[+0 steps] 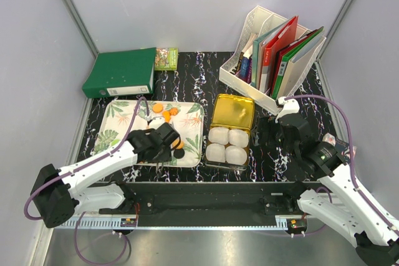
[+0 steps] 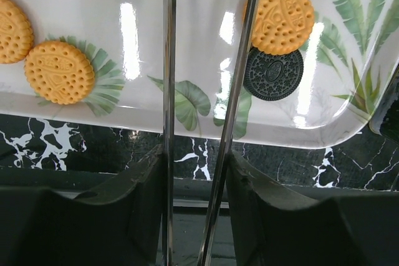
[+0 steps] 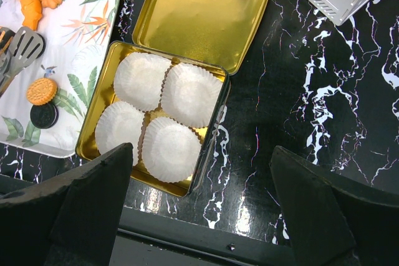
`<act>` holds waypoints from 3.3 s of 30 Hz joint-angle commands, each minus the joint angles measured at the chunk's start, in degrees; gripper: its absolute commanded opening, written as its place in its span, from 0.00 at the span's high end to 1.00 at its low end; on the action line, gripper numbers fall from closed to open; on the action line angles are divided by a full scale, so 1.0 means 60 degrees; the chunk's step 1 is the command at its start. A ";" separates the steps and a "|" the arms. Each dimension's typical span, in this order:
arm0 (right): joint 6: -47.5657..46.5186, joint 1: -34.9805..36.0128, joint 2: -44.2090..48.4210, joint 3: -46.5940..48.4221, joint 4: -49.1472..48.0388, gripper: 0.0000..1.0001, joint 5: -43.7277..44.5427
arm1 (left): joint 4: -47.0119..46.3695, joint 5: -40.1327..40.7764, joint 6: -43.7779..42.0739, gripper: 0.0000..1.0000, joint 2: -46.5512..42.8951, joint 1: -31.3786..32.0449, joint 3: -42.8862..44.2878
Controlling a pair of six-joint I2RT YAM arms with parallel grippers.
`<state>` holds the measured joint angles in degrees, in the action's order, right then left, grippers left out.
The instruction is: Pack the cookies
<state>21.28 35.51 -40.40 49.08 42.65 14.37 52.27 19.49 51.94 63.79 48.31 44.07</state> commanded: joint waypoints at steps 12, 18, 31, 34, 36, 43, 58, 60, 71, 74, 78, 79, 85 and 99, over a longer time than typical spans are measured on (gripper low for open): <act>0.0013 -0.0029 0.0156 0.0009 -0.0371 0.00 0.0212 | 0.0370 0.0311 -0.0117 0.90 -0.0436 0.0194 0.0299; 0.0013 -0.0029 0.0157 0.0009 -0.0385 0.00 0.0212 | 0.0941 0.1117 -0.0351 1.00 -0.0670 0.0341 0.1381; 0.0028 -0.0044 0.0230 0.0038 -0.0400 0.00 0.0373 | 0.1001 0.0651 -0.0849 1.00 -0.0305 0.0926 0.3610; 0.0013 -0.0029 0.0288 0.0023 -0.0415 0.00 0.0447 | 0.0708 0.0415 -0.0996 1.00 0.0119 0.1438 0.3991; 0.0013 -0.0029 0.0332 0.0023 -0.0400 0.00 0.0476 | 0.0590 0.0444 -0.1113 1.00 0.0471 0.1892 0.4313; 0.0072 -0.0044 0.0333 0.0038 -0.0371 0.00 0.0447 | 0.0268 0.0400 -0.1347 1.00 0.1612 0.2698 0.4900; 0.0233 -0.0029 0.0069 0.0345 -0.0195 0.00 0.0227 | -0.0831 -0.0127 -0.1509 1.00 0.2551 0.2992 0.4725; 0.0248 -0.0029 0.0040 0.0389 -0.0166 0.00 0.0198 | -0.0860 -0.0142 -0.1509 1.00 0.2639 0.2992 0.4710; 0.0204 -0.0029 0.0010 0.0507 -0.0063 0.00 0.0197 | -0.0904 -0.0069 -0.1318 1.00 0.2713 0.3007 0.4154; 0.0204 -0.0029 0.0010 0.0492 -0.0034 0.00 0.0183 | -0.0919 -0.0156 -0.1275 1.00 0.2669 0.3007 0.4037; 0.0218 -0.0029 0.0010 0.0492 -0.0048 0.00 0.0168 | -0.0933 -0.0215 -0.1172 1.00 0.2494 0.3066 0.3890; 0.0233 -0.0029 -0.0004 0.0477 -0.0034 0.00 0.0168 | -0.0933 -0.0215 -0.1143 1.00 0.2493 0.3080 0.3803; 0.0306 -0.0029 0.0010 0.0419 -0.0034 0.00 0.0139 | -0.0963 -0.0215 -0.1172 0.76 0.2464 0.3139 0.3801; 0.0379 -0.0029 0.0040 0.0448 -0.0005 0.00 0.0095 | -0.0948 0.0297 -0.1129 0.46 0.1835 0.3241 0.3963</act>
<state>22.98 35.51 -40.42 49.91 43.05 15.35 48.31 18.98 44.82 78.41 67.44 66.50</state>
